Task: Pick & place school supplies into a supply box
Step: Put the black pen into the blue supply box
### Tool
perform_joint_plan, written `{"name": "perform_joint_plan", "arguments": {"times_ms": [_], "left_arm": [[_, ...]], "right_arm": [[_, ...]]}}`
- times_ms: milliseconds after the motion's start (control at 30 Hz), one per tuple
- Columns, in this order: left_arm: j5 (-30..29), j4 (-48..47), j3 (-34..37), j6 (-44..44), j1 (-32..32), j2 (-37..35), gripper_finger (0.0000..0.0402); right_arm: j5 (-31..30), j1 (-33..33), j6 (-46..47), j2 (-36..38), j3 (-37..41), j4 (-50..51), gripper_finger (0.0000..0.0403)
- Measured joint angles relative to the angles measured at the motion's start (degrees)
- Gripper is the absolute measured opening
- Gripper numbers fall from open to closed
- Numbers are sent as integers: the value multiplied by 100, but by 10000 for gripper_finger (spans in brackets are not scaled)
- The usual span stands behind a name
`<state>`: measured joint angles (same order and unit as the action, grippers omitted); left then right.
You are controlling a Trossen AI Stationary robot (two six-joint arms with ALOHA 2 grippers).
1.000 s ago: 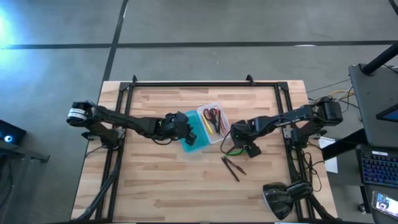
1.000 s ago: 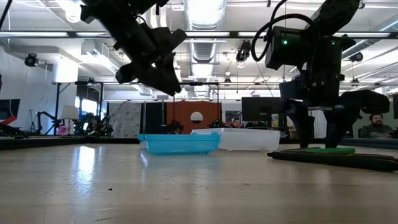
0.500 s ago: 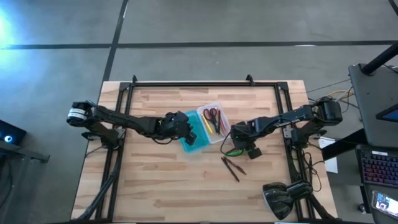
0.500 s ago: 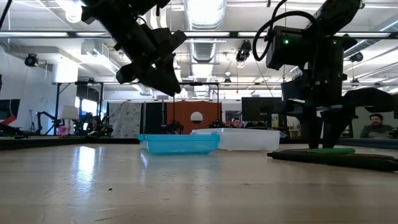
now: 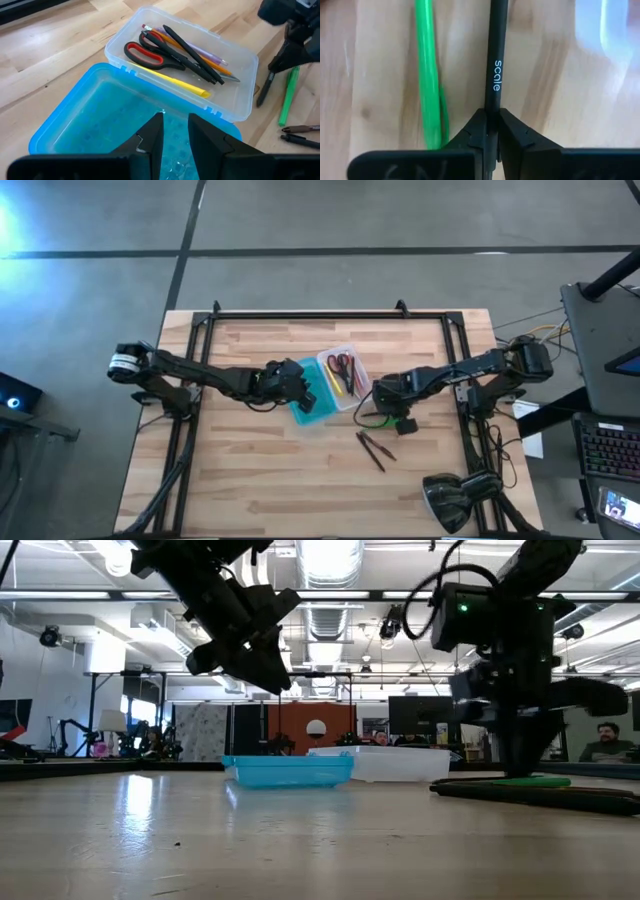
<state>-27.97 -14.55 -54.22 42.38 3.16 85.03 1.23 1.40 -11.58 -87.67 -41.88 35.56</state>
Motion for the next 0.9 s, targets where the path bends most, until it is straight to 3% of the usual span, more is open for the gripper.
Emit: {"name": "perform_joint_plan", "arguments": {"times_ms": [233,433,567,700,900], "left_arm": [[0,85,-35,7,0,0,74],[0,148,-35,21,-2,0,74],[2,219,-35,23,-2,0,74],[52,262,-36,26,-2,0,74],[541,263,-111,29,15,0,74]], "right_arm": [[1015,2,1492,1111,-140,609,15],[1075,319,3211,1806,-259,-299,14],[1047,878,4189,1611,-265,-1546,15],[1096,1313,4999,939,-263,-2366,33],[1081,1419,5154,197,-330,-2572,93]]}}
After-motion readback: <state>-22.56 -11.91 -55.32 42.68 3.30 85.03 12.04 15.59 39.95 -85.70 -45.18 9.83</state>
